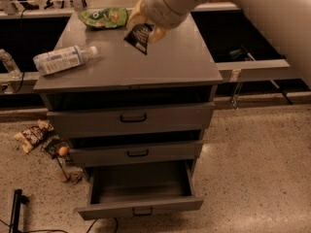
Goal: Place rxbar chocolate into bottom drawer
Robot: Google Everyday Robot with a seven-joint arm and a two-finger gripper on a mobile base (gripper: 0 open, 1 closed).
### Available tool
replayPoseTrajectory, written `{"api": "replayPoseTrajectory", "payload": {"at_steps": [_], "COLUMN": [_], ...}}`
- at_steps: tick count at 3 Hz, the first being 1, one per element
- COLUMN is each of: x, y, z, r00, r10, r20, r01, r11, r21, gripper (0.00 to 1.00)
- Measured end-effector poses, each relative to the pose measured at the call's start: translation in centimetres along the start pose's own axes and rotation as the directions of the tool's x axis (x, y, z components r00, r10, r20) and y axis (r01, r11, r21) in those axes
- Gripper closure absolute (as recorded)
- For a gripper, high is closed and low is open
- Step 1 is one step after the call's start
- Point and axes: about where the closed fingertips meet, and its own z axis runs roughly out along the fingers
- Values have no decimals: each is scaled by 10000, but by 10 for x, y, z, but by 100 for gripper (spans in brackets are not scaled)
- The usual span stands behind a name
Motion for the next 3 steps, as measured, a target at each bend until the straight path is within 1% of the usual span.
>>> {"api": "replayPoseTrajectory", "payload": {"at_steps": [1, 2, 3], "x": [-59, -126, -194], "y": [30, 65, 103], "z": [20, 44, 66], "r00": [9973, 9843, 9506], "r10": [213, 508, 1467], "r20": [709, 1689, 2736], "r01": [-188, -341, -1074], "r11": [9991, 9944, 9823], "r21": [-368, -1002, -1534], "gripper": [100, 100, 100]}}
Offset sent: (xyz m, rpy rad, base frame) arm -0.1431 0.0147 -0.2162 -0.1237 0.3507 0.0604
